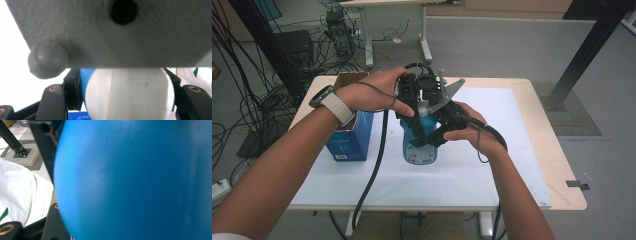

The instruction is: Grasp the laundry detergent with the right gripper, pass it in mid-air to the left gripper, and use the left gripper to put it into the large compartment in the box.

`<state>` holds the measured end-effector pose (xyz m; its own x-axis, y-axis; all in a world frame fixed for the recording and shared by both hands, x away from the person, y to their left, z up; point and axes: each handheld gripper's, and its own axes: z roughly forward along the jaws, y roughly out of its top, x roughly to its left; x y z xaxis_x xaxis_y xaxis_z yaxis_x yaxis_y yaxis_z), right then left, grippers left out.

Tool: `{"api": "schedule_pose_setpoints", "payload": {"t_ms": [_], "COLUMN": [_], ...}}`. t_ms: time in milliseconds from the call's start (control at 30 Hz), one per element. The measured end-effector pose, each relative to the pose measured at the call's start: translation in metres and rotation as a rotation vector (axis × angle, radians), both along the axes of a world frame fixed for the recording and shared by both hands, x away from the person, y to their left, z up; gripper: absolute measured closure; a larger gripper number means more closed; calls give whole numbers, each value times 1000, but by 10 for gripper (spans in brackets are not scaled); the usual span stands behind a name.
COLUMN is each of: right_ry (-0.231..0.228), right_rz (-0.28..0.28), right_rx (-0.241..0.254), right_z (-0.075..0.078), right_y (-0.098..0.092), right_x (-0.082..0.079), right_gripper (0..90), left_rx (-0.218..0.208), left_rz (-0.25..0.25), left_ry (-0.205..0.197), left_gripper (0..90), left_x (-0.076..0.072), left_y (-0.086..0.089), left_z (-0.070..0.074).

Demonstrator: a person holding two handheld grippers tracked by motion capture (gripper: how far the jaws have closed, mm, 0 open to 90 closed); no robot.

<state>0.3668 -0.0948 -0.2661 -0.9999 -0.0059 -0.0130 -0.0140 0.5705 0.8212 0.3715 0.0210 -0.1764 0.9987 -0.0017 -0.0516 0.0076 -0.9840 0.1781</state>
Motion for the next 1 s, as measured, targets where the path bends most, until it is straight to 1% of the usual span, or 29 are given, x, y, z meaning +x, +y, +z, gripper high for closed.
{"api": "schedule_pose_setpoints", "payload": {"t_ms": [100,133,300,333,367,400,433,533,567,600,633,667,700,733,767,800,833,867,900,933,967,1000], "right_ry": [6,-3,-5,-4,10,10,17,15,-10,-10,30,30,29,-22,26,30,30,4,8,10,10,8], "right_rz": [-4,-1,4,1,-8,-8,-14,-8,10,10,-23,-23,-22,16,-19,-23,-23,-4,-8,-10,-10,-9], "right_rx": [-3,-2,-4,-4,-11,-11,-16,-12,-6,-6,-23,-23,-23,-7,-24,-26,-26,-15,-18,-19,-19,-19], "right_z": [1,1,1,1,2,2,2,2,1,1,3,3,3,1,2,3,3,2,2,2,2,2], "right_y": [0,0,1,1,1,1,2,3,3,3,3,3,3,3,3,3,3,3,3,3,3,4], "right_x": [0,0,1,0,-1,-1,-1,0,2,2,-2,-2,-2,3,-1,-1,-1,1,1,1,1,1], "right_gripper": [432,433,432,432,432,432,432,432,432,432,432,432,431,432,431,431,431,431,431,431,431,431], "left_rx": [-2,-2,-4,-4,-4,-4,-14,-14,-4,-4,-11,-11,-13,-19,-20,-19,-19,-10,-19,-5,-5,-18], "left_rz": [-1,-3,2,1,1,4,20,14,-1,-1,7,7,6,14,14,15,15,-2,12,-9,-9,9], "left_ry": [0,-1,0,-1,-1,-1,2,2,0,0,3,3,2,3,2,1,1,-4,0,-6,-6,-1], "left_gripper": [376,376,376,376,377,377,376,376,376,376,377,376,376,376,376,376,376,376,376,376,376,376], "left_x": [0,0,0,0,0,0,0,0,2,2,1,1,1,1,1,1,1,2,1,3,3,2], "left_y": [0,0,1,2,2,2,2,3,3,3,3,3,4,4,4,4,4,4,4,4,4,5], "left_z": [1,1,1,1,1,1,0,0,1,1,0,0,0,-1,-1,-1,-1,0,0,1,1,0]}}
